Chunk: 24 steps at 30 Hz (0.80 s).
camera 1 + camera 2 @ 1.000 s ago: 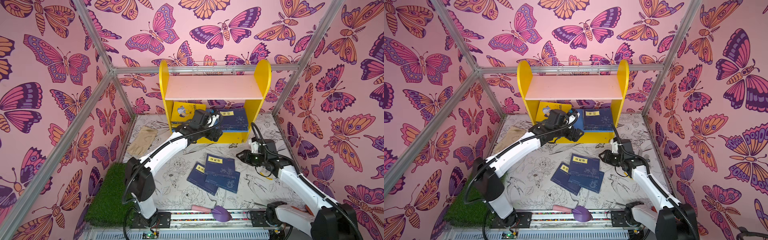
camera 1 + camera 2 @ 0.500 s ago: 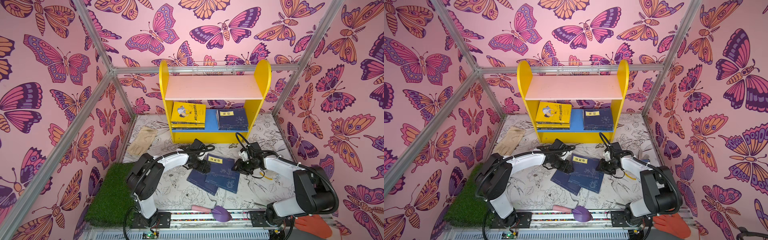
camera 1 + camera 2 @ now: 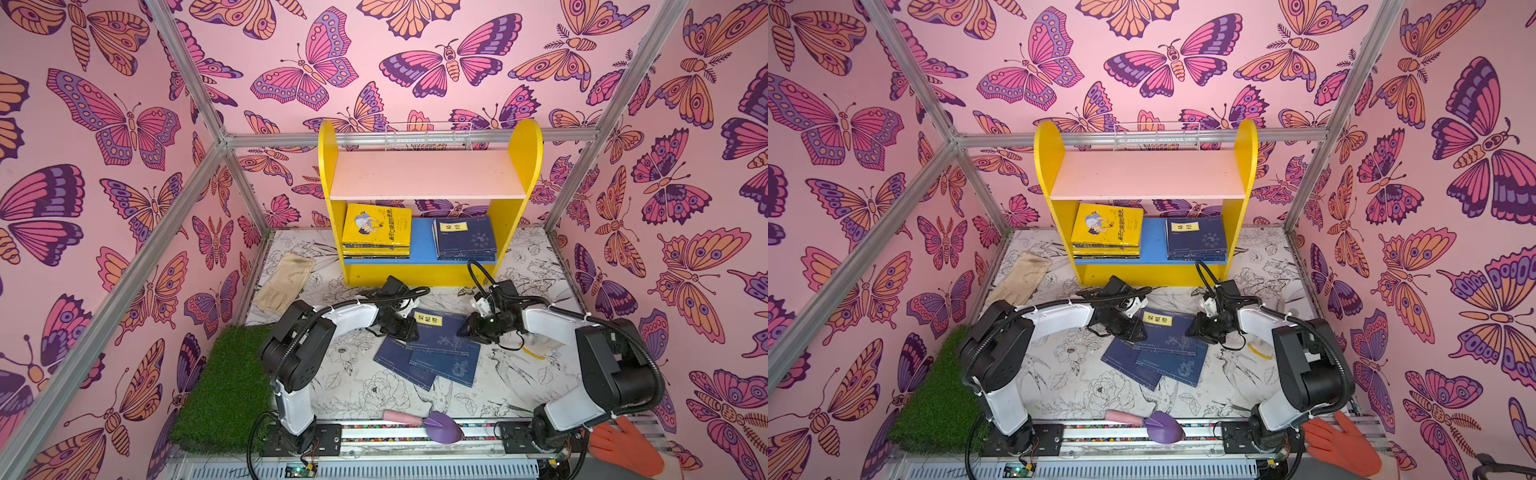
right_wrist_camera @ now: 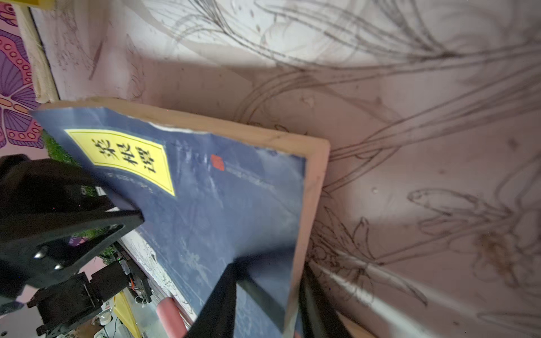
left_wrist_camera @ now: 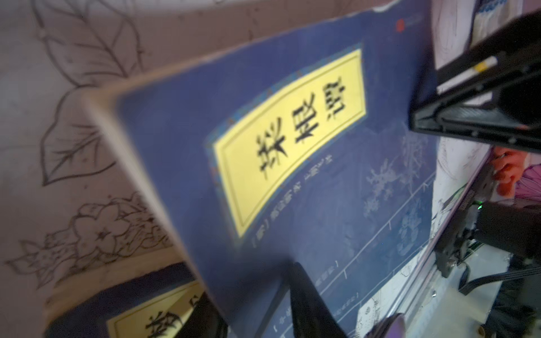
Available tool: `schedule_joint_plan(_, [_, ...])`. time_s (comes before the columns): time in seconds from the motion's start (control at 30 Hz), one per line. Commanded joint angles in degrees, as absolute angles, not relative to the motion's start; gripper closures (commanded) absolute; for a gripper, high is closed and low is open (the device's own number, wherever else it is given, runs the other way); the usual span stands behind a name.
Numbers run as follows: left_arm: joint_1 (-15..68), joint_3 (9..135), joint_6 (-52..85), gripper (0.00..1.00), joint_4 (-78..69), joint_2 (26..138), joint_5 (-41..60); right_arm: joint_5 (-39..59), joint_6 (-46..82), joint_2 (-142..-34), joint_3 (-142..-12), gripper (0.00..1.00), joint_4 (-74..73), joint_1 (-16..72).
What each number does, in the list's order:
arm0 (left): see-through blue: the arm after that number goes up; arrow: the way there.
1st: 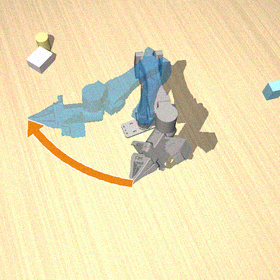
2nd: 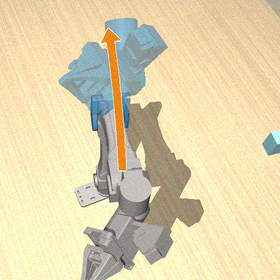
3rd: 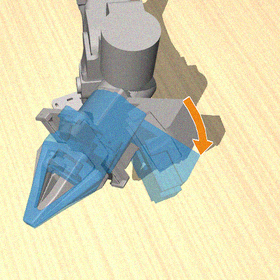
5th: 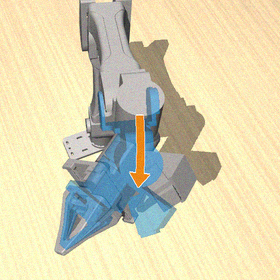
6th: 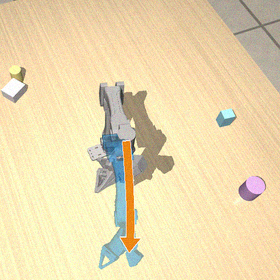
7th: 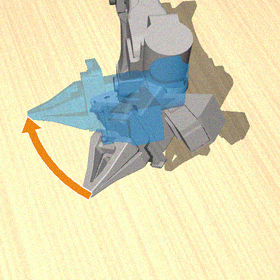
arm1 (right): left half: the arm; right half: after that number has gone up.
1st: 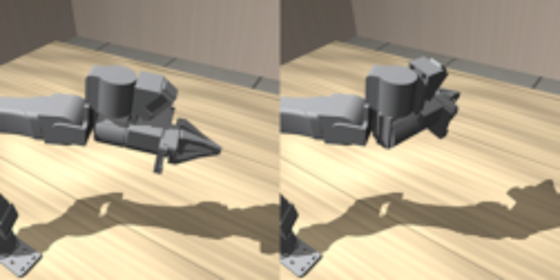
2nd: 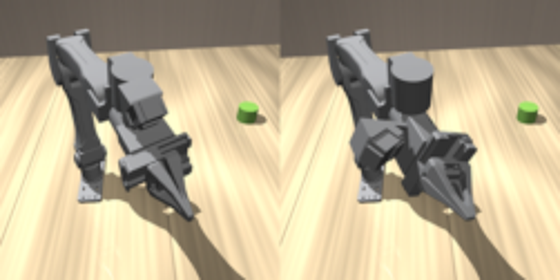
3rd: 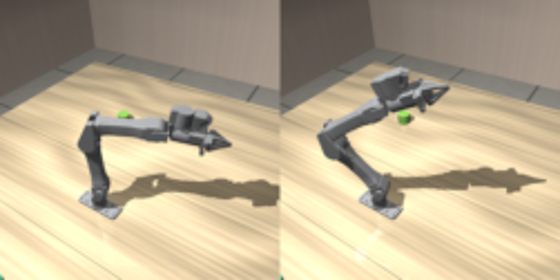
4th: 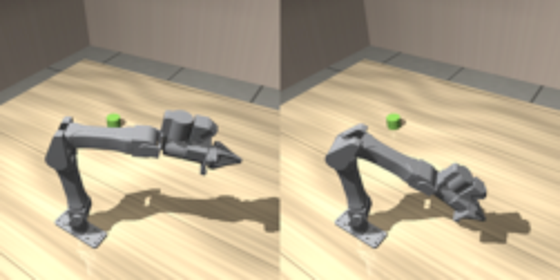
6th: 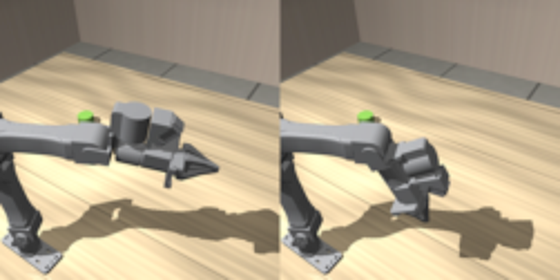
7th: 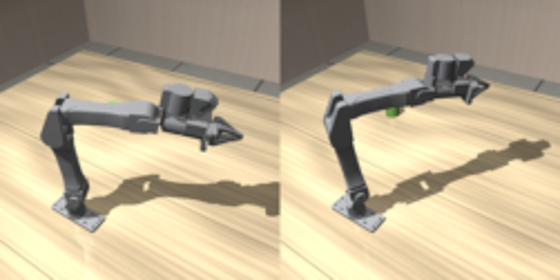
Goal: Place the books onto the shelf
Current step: 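Move both grippers to the dark blue books on the table, then grasp the ends of the top dark blue book with both grippers and lift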
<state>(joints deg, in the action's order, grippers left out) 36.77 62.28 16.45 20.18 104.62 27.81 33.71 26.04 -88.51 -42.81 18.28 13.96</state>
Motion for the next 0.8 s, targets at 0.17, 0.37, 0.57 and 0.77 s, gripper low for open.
schedule_joint_plan(0.17, [36.8, 61.2, 17.4, 1.0, 17.6, 98.0, 30.7, 38.3, 29.2, -82.5, -44.7, 0.67, 13.4, 14.4])
schedule_joint_plan(0.37, [35.6, 56.7, 20.5, 1.0, 9.0, 87.7, 31.0, 34.7, 31.7, -76.8, -45.0, 0.65, 12.0, 11.2])
schedule_joint_plan(0.57, [32.2, 54.2, 30.8, 1.0, -5.6, 81.5, 35.7, 40.4, 41.2, -69.4, -41.5, 0.56, 1.4, 4.7])
schedule_joint_plan(0.77, [32.1, 56.3, 34.0, 1.0, -10.0, 80.9, 35.5, 46.0, 53.5, -67.8, -38.6, 0.55, -15.5, 4.0])
